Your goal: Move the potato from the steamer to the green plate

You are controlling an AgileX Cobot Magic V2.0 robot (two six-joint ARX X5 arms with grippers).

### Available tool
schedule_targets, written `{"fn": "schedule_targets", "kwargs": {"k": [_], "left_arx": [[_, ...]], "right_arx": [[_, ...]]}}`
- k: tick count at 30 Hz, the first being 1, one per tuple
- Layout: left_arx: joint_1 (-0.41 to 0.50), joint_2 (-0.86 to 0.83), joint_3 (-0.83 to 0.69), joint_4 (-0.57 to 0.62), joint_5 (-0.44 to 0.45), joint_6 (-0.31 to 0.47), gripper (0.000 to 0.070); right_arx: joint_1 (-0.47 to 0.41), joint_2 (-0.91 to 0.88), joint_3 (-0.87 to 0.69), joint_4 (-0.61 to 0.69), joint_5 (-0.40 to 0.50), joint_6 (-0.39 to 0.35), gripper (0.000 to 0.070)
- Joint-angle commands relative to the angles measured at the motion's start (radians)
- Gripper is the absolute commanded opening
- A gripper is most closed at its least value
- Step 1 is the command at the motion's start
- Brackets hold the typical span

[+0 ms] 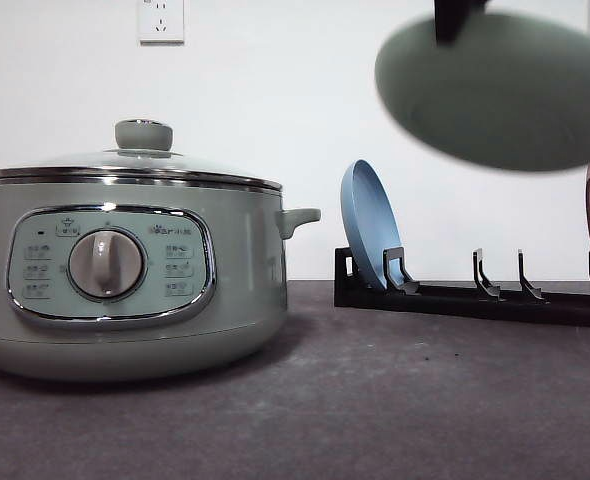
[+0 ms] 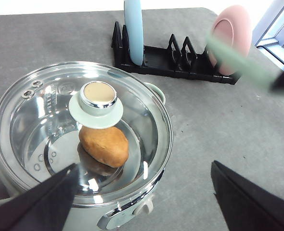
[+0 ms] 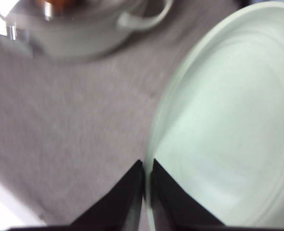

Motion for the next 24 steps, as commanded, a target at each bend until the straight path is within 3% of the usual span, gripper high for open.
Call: {"fn": "schedule_targets", "kwargs": {"k": [1,10,24], "left_arx": [[-0.002,0.003,0.024,0.005,0.009,0.013,0.056],[-0.002,0.003,0.024,0.007,0.009,0.013,0.056],[-0.002,0.003,0.024,0.007,0.009,0.013,0.056]], "right_arx": [[0.057,0.009,-0.034,0.021,0.034,0.021,0.0007],[0.236,0.01,-0.294,0.158,0.114,0.101,0.0007],[0.291,0.028,-0.552,0.449,0.118,0.144,0.0006]]}}
